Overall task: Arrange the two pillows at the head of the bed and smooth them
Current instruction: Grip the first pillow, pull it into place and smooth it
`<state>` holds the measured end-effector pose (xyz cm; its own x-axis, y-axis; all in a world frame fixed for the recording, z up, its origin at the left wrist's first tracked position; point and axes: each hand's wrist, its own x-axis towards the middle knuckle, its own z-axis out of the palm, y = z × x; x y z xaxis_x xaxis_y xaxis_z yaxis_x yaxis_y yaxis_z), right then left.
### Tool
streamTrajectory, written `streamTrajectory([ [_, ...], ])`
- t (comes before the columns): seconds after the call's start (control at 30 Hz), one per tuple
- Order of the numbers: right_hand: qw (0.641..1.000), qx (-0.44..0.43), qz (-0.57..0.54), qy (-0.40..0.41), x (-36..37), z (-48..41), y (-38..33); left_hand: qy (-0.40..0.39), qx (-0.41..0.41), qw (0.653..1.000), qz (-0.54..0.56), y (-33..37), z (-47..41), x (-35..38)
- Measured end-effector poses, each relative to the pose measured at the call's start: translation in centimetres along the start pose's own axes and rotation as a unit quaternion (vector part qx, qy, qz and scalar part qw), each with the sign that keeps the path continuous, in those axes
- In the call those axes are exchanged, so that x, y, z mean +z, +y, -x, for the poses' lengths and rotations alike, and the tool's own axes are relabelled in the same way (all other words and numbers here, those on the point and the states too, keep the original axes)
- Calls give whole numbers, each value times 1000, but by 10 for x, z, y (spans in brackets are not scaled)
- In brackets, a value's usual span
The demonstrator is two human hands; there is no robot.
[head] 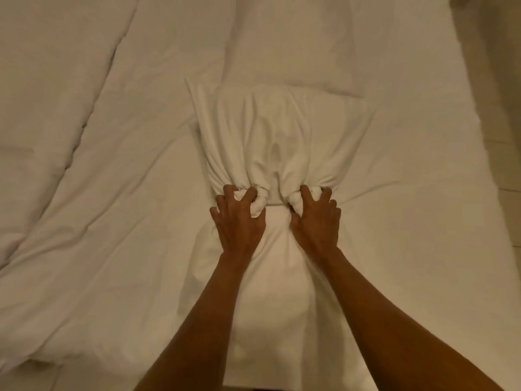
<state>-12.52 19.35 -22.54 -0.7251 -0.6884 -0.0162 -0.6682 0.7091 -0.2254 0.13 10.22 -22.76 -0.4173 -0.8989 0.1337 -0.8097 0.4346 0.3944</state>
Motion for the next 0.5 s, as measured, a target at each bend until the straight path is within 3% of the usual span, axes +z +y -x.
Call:
streamTrajectory([
  [0.3, 999, -29, -19, -20, -196, 137, -63, 33, -21, 999, -32, 26, 97, -233],
  [0.5, 997, -70, -9, -13, -257, 195, -88, 39, -42, 998, -19, 24, 145, -314],
])
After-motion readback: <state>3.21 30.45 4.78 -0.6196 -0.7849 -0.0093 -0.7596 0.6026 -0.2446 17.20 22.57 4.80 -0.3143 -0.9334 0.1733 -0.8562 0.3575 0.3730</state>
